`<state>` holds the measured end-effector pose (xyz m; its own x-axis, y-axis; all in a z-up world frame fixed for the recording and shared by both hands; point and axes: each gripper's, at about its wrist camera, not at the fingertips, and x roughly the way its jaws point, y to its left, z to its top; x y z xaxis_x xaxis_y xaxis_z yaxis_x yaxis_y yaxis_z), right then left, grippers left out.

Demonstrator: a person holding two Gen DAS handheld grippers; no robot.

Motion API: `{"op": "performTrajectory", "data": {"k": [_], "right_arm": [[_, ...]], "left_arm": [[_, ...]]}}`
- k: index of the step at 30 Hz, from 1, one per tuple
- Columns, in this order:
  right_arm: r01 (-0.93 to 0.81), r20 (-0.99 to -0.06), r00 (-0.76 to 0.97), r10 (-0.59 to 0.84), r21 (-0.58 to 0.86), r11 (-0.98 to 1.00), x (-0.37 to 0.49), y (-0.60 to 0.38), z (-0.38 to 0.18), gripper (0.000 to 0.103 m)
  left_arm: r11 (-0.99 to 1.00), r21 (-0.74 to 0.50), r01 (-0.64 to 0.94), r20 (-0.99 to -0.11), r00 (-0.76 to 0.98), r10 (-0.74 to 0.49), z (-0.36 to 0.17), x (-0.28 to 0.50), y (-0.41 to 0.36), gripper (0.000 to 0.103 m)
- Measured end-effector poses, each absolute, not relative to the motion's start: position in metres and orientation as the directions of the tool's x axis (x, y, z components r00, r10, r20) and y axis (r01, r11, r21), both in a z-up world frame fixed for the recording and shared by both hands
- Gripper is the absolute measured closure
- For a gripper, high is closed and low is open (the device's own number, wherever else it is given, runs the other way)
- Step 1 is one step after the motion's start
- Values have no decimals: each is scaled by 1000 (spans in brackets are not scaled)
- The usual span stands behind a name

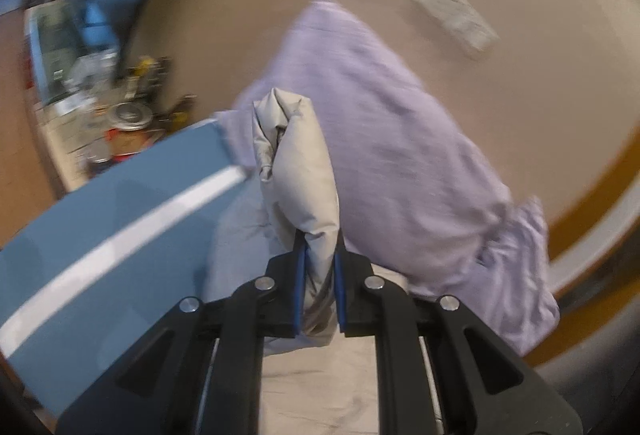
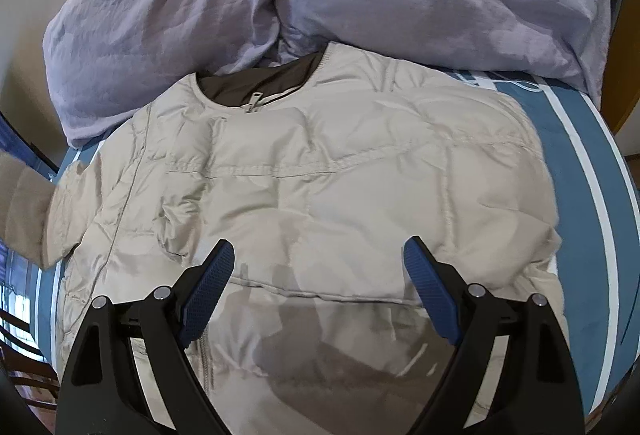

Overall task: Fold large clothes
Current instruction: 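Fold the held sleeve across the jacket front and release it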

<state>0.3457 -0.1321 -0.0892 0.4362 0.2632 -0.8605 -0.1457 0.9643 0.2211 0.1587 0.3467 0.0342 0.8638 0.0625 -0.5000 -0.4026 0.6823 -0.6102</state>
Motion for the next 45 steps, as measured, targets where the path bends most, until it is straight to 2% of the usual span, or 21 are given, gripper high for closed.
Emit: {"op": "performTrajectory", "data": {"k": [9, 15, 27, 34, 39, 45], "right_arm": [[-80, -862, 450, 232, 220, 972, 338, -168, -91, 15], [-69, -862, 453, 229, 222, 973, 333, -177, -92, 15], [-74, -862, 454, 224, 214, 974, 322, -187, -94, 13], [-45, -869, 448, 210, 213, 976, 317, -200, -99, 13], [-14, -873, 447, 193, 210, 978, 314, -211, -101, 13], [22, -881, 439, 177, 208, 978, 311, -222, -106, 13]], "left_arm": [[770, -623, -141, -406, 899, -163, 76, 215, 252, 91], [785, -618, -47, -419, 864, -278, 77, 249, 194, 91], [834, -551, -20, -587, 720, -371, 27, 295, 100, 91], [896, -443, -19, -714, 613, -340, -12, 320, 52, 90], [912, -410, -26, -762, 560, -327, -39, 330, 32, 89], [926, -377, 0, -780, 538, -318, -49, 333, 12, 82]]}}
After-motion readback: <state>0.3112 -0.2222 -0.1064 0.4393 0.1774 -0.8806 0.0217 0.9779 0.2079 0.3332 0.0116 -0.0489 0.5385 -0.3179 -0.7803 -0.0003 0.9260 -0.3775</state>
